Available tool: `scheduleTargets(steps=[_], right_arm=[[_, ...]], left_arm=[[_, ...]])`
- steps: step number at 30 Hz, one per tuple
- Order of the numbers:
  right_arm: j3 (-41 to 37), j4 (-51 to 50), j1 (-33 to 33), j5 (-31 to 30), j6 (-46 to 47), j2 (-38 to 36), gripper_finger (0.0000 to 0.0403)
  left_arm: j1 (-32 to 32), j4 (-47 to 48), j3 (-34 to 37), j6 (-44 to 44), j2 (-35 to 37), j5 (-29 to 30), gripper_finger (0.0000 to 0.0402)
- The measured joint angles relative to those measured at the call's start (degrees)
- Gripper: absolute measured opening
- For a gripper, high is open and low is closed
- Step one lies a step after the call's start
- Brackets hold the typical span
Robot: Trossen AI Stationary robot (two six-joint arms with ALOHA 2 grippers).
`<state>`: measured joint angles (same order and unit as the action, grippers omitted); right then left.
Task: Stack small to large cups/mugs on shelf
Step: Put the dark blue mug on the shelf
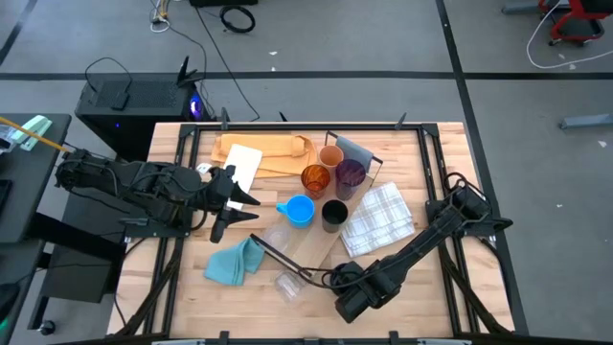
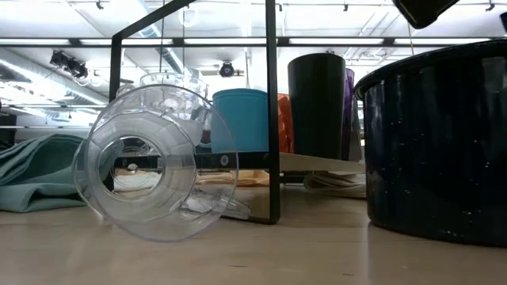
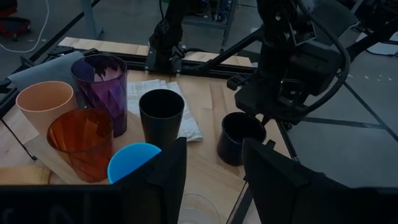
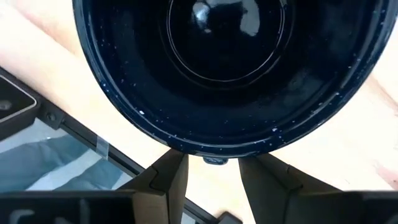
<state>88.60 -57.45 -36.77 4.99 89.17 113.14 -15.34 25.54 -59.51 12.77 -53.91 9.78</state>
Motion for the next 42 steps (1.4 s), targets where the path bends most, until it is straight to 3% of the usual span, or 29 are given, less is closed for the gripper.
scheduleTargets(steps=[9,18,34,42], right_arm=[[-2.5,5.6,2.1,0.4,-0.7,0.0,0.0129],[-3.2,6.9,2.5,1.0,-0.9,0.0,0.0048],[-0.4,1.3,1.3,1.5,-2.3,-0.2,0.0048],[-0.3,-4.2,0.4,0.4,-0.2,-5.6,0.0048]], left_arm=[[0.0,0.0,0.0,-0.1,0.0,0.0,0.0165],[0.0,0.1,0.0,-0.1,0.0,0.0,0.0165],[0.0,0.1,0.0,-0.4,0.0,0.0,0.0165],[0.0,0.1,0.0,-0.3,0.0,0.0,0.0165]])
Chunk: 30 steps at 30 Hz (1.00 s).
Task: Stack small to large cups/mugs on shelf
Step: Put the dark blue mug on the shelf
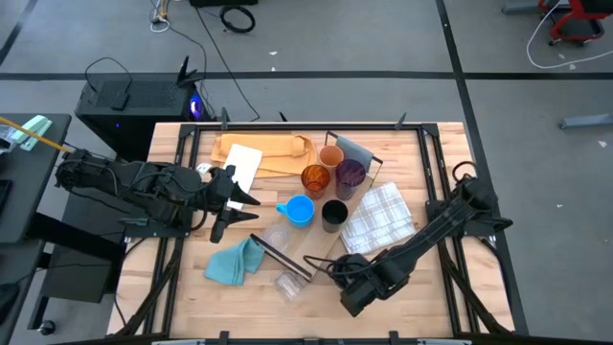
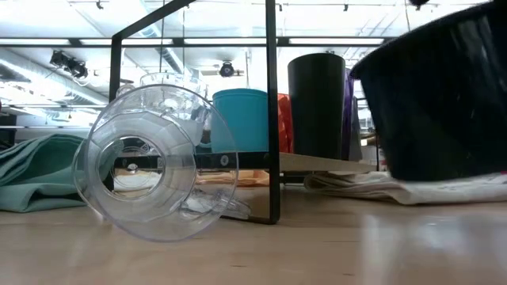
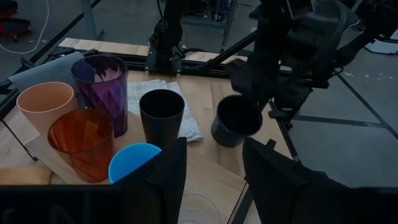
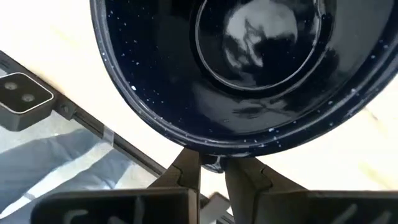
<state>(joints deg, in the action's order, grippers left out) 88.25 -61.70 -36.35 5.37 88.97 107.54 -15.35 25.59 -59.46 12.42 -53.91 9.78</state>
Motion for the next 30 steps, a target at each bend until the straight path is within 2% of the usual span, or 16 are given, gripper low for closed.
scheduleTargets(steps=[10,23,30], right_arm=[[0.1,1.6,0.7,-8.4,0.7,-5.8,0.0048],[0.0,5.7,5.1,-10.5,-8.7,-5.5,0.0047],[0.0,8.7,7.6,-10.5,-16.8,-5.5,0.0046]], left_arm=[[0.0,0.0,0.0,-0.2,0.0,0.0,0.0165],[0.0,-0.1,0.0,-0.2,0.0,0.0,0.0165],[0.0,-0.1,0.0,-0.1,0.0,0.0,0.0165]])
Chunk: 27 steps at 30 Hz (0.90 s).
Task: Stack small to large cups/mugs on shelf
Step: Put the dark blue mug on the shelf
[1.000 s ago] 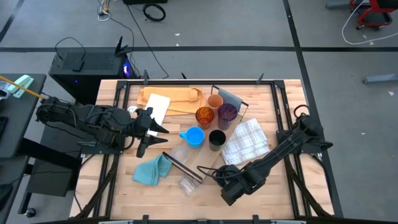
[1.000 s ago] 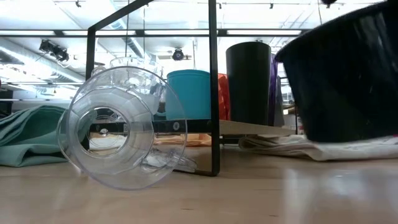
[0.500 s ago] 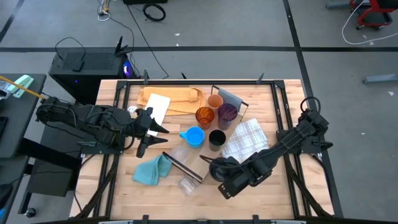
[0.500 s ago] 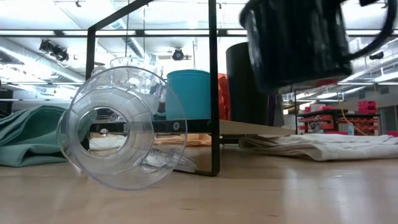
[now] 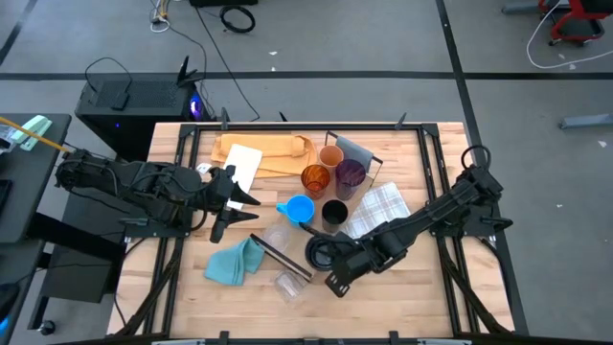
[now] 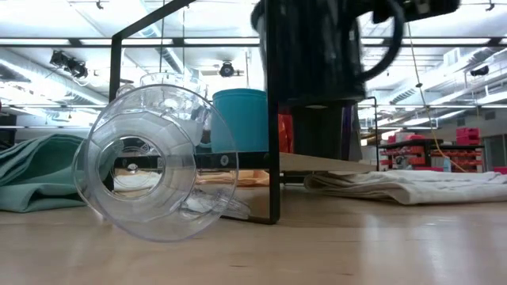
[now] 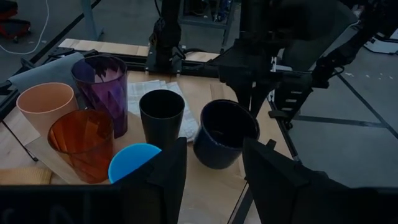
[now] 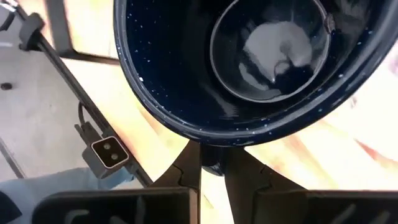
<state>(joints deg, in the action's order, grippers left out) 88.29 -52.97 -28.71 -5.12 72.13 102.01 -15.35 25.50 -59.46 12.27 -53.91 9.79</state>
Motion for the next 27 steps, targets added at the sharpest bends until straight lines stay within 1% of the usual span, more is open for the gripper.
scheduleTargets(steps=[3,9,11,13,22,27], right_arm=[[0.0,1.2,0.9,0.0,-2.2,0.0,0.0045],[-0.7,1.2,2.5,-0.4,-2.2,0.1,0.0040],[-1.3,1.7,2.5,-0.5,-2.2,0.1,0.0012],[-2.2,1.6,2.5,-0.7,-1.8,0.1,0.0002],[-3.4,4.5,2.4,-0.4,-0.5,0.1,0.0000],[-3.4,8.4,1.0,-0.4,0.9,0.1,0.0000]], left_arm=[[0.0,0.0,0.0,0.1,0.0,0.0,0.0165],[0.0,0.0,0.0,0.3,0.0,0.0,0.0165],[0.0,0.0,0.0,0.3,0.0,0.0,0.0165],[0.0,0.0,0.0,0.2,0.0,0.0,0.0165],[0.0,0.0,0.0,0.0,0.0,0.0,0.0165],[0.0,0.0,0.0,0.0,0.0,0.0,0.0165]])
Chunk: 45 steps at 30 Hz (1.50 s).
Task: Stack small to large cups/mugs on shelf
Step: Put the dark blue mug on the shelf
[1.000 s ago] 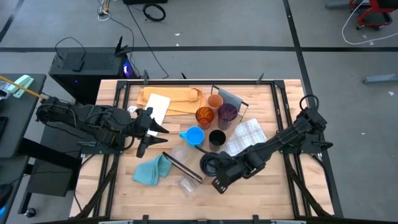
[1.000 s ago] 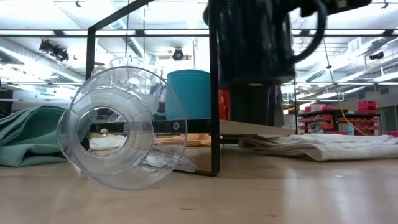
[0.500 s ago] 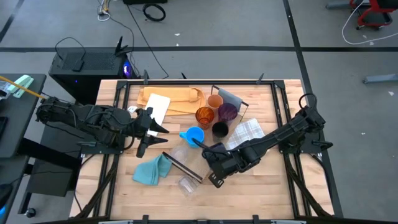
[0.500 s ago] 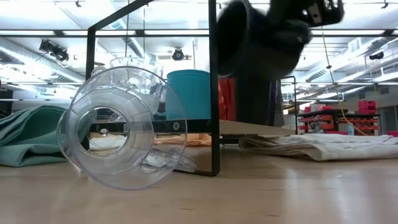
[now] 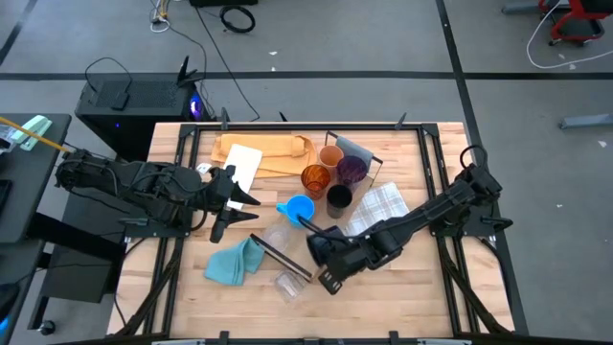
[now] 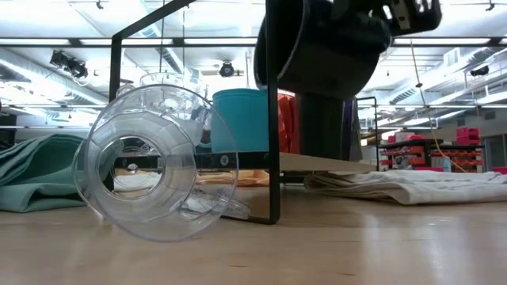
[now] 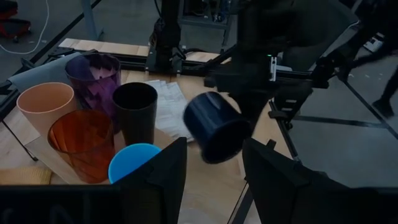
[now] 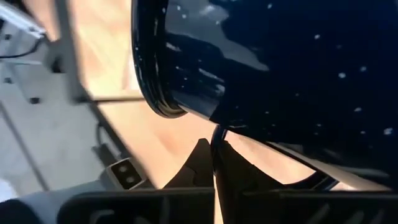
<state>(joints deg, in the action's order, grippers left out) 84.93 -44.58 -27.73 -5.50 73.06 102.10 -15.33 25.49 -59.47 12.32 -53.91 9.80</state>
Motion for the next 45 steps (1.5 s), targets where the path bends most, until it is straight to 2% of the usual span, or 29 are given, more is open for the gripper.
scheduleTargets(steps=[5,12,23,27,30,32,36,42,45], right_arm=[[0.0,1.2,-3.6,-0.8,3.6,0.0,0.0000],[0.0,1.3,-7.9,-11.2,10.9,0.0,0.0000],[-0.3,3.0,-15.2,-40.9,23.0,-2.3,0.0000],[-1.6,5.0,-18.2,-51.6,30.3,-2.7,0.0000],[-5.1,14.8,-20.7,-58.0,32.0,-2.6,0.0000],[-7.4,23.4,-22.2,-61.8,29.0,-2.5,0.0000],[-12.0,40.5,-23.7,-63.1,19.1,-2.6,0.0000],[-19.9,61.6,-23.2,-57.1,7.7,-2.6,0.0000],[-25.2,69.8,-22.0,-55.1,5.7,-2.6,0.0000]], left_arm=[[0.0,0.0,0.0,0.1,0.0,0.0,0.0165],[0.0,0.0,0.0,0.0,0.0,0.0,0.0165],[0.0,0.0,0.0,0.5,0.0,0.0,0.0165],[0.0,-0.2,-0.1,0.6,0.0,0.0,0.0165],[0.0,-0.1,-0.1,0.8,0.0,0.0,0.0165],[0.0,-0.1,-0.1,0.9,0.0,0.0,0.0165],[0.0,0.0,-0.1,0.8,0.0,0.0,0.0165],[0.0,-0.1,-0.1,0.8,0.0,0.0,0.0165],[0.0,-0.1,-0.1,1.1,0.0,0.0,0.0165]])
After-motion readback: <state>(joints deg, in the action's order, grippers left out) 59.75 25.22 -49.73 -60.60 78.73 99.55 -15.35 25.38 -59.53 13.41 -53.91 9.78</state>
